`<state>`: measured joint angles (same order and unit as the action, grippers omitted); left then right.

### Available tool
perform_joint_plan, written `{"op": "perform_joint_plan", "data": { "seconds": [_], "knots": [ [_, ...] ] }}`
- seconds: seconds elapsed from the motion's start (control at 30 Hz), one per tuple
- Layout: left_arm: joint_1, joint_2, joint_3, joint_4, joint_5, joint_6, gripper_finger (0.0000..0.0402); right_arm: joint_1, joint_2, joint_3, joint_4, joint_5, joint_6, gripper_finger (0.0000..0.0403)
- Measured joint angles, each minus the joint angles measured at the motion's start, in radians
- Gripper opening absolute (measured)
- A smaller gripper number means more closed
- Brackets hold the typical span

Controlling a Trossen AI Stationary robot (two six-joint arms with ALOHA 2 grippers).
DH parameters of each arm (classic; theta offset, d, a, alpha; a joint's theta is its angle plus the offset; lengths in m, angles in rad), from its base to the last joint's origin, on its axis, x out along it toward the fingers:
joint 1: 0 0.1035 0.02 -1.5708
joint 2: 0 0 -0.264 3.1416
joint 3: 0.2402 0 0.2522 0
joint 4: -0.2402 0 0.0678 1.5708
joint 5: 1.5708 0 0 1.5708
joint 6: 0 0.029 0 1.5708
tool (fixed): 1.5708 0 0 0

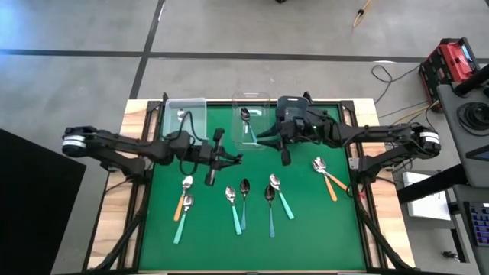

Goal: Sort silverware by color (type)
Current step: Put the blue spoon into the transparent bin

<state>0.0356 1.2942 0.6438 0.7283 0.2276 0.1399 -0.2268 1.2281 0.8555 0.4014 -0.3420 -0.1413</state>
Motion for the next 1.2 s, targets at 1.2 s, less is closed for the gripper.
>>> {"op": "perform_joint_plan", "data": {
  "seconds": [1.2],
  "knots": [
    [0.081,0.235,0.146,0.101,-0.298,-0.020,0.0000,0.019,0.079,0.007,0.138,0.161,0.008,0.0092]
  ]
}}
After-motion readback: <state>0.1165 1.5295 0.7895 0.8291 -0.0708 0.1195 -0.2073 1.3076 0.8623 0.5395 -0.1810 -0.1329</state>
